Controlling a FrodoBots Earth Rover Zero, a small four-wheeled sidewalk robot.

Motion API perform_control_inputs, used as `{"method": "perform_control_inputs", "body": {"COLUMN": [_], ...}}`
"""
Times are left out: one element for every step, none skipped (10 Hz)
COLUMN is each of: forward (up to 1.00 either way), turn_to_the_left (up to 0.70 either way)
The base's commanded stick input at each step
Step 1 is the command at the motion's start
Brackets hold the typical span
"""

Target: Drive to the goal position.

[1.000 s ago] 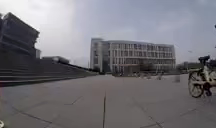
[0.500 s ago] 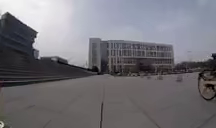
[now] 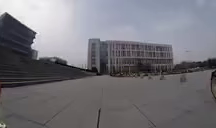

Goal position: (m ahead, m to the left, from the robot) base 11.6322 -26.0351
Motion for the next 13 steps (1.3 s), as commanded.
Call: {"method": "perform_control_inputs", "body": {"forward": [0.48, 0.04, 0.0, 0.0, 0.0, 0.0, 0.0, 0.0, 0.0, 0.0, 0.0, 0.46, 0.85], "turn_to_the_left": [0.0, 0.0, 0.0, 0.0, 0.0, 0.0, 0.0, 0.0, 0.0, 0.0, 0.0, 0.0, 0.0]}}
